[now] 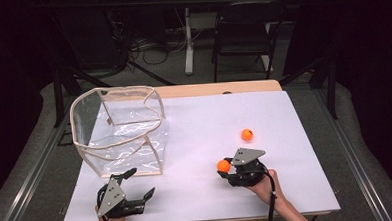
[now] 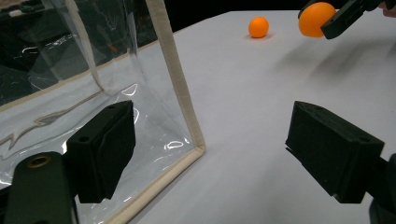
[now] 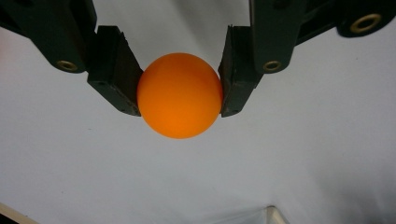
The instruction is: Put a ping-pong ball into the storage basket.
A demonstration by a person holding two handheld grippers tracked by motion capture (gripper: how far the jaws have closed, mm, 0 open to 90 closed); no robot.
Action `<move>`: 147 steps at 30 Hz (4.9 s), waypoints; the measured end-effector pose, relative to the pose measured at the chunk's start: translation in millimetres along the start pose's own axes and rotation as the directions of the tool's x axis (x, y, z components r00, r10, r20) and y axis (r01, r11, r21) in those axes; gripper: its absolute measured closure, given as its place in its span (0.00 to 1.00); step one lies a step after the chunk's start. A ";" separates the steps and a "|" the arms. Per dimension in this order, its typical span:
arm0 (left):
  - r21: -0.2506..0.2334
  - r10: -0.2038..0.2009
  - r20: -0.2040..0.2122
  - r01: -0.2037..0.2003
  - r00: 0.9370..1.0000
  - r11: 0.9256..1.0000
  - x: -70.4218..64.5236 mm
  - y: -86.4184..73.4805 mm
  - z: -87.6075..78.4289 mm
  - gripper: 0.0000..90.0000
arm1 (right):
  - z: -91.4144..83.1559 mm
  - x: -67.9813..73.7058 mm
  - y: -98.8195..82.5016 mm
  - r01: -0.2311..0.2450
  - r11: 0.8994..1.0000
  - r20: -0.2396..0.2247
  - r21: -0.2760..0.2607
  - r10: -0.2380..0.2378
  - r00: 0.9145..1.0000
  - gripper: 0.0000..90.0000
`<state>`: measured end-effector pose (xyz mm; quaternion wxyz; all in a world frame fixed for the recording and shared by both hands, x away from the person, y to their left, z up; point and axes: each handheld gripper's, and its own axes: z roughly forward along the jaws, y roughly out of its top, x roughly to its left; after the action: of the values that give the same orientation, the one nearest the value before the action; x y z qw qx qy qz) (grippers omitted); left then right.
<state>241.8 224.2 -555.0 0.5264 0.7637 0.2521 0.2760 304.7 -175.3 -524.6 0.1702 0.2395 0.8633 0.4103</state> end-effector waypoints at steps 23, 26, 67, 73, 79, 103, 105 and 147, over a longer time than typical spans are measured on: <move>0.000 0.001 0.008 -0.001 1.000 1.000 0.3 -0.2 1.4 0.17 | -6.8 1.6 7.4 0.020 0.998 0.020 -0.065 -0.018 1.000 0.56; -0.001 0.001 0.007 -0.001 1.000 1.000 0.2 0.0 1.4 0.17 | -8.4 1.4 9.2 0.024 0.997 0.028 -0.080 -0.021 0.999 0.56; -0.012 0.001 0.001 -0.001 1.000 1.000 -0.7 0.8 -0.1 0.17 | -7.9 4.6 30.1 0.055 0.993 0.032 -0.105 -0.052 0.998 0.56; -0.012 0.001 0.003 -0.001 1.000 1.000 -0.9 1.0 0.3 0.17 | -6.3 4.7 36.1 0.058 0.992 0.026 -0.110 -0.055 0.998 0.56; -0.012 0.001 0.002 -0.001 1.000 1.000 -0.8 0.9 0.1 0.17 | -5.1 4.9 43.8 0.066 0.990 0.025 -0.121 -0.064 0.998 0.56; -0.010 0.003 0.005 -0.003 1.000 1.000 -0.5 0.7 0.4 0.17 | 3.7 3.7 60.3 0.086 0.989 0.022 -0.117 -0.084 0.996 0.56; -0.008 0.004 0.007 -0.004 1.000 1.000 -0.5 0.7 0.6 0.17 | 4.5 3.5 61.7 0.088 0.989 0.022 -0.117 -0.086 0.996 0.56; -0.008 0.002 0.012 -0.002 1.000 1.000 -0.6 0.7 1.3 0.17 | 9.9 1.9 98.3 0.126 0.983 0.012 -0.135 -0.125 0.992 0.56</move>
<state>242.4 222.8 -554.9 0.5306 0.7634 0.2473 0.2731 334.9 -114.1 -453.1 0.2131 0.1733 0.8465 0.4560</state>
